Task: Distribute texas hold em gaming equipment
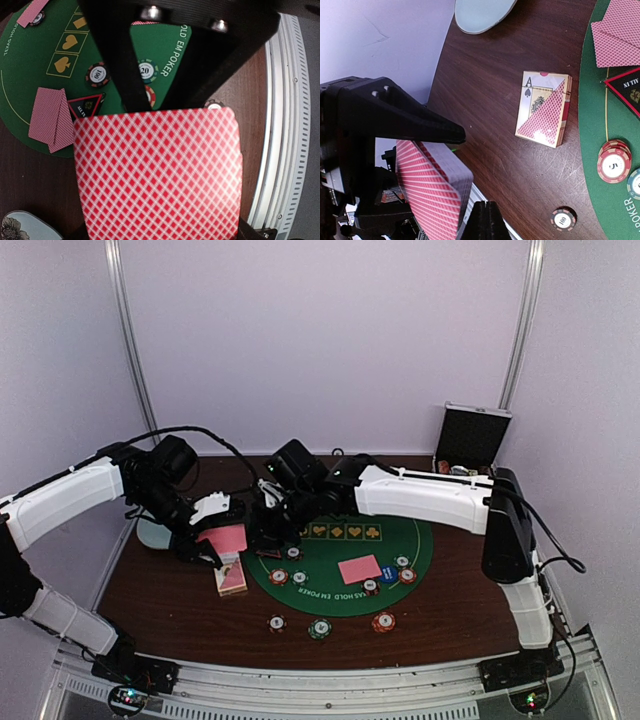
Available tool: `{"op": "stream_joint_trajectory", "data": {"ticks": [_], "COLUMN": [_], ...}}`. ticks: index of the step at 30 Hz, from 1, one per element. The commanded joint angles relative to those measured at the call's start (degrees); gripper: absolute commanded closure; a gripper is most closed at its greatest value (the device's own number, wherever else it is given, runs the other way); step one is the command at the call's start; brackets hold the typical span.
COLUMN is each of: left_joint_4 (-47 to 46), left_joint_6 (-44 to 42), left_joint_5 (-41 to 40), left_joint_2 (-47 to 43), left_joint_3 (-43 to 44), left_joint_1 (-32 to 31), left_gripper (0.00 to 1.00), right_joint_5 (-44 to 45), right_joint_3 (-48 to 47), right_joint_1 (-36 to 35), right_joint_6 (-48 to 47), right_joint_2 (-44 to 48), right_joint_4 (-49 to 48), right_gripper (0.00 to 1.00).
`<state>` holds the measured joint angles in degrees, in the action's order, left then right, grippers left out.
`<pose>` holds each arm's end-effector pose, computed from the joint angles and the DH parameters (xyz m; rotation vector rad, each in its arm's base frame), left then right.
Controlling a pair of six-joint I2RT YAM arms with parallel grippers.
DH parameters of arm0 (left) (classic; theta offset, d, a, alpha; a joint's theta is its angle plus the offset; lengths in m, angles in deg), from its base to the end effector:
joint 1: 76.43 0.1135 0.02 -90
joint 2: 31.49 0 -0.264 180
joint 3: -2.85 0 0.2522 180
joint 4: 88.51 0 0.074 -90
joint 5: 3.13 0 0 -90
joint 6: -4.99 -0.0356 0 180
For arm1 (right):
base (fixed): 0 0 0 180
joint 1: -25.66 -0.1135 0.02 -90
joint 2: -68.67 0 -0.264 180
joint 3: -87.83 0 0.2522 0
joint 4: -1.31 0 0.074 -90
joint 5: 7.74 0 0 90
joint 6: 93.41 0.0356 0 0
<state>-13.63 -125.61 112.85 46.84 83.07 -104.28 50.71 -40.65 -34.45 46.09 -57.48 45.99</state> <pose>0.2135 -0.1304 0.2790 1.6200 2.2134 -0.5829 0.2354 0.4470 0.2666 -0.5914 2.6864 1.4294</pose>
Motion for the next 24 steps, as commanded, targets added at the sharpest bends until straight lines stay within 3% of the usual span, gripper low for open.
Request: {"op": "stream_joint_trajectory", "data": {"ticks": [1,16,24], "left_joint_4": [-1.4,-1.4,-1.6], "left_joint_6": [-0.3,-0.4,-0.2], "left_joint_5": [1.6,1.5,1.9], "left_joint_2": [0.1,-0.2,0.1], "left_joint_3": [1.6,1.3,1.4], "left_joint_1": [-0.3,-0.3,-0.3], "left_gripper": [1.00,1.00,1.00], "right_joint_5": [-0.3,1.0,-1.5], "right_joint_3": [-1.3,5.5,3.5], "right_joint_1": [-0.4,1.9,1.2], "right_joint_6": [-0.6,-1.5,0.1], "right_joint_2": [-0.8,6.5,4.1], "right_joint_4": [1.4,0.4,-0.8], "right_gripper": [1.00,1.00,1.00]}}
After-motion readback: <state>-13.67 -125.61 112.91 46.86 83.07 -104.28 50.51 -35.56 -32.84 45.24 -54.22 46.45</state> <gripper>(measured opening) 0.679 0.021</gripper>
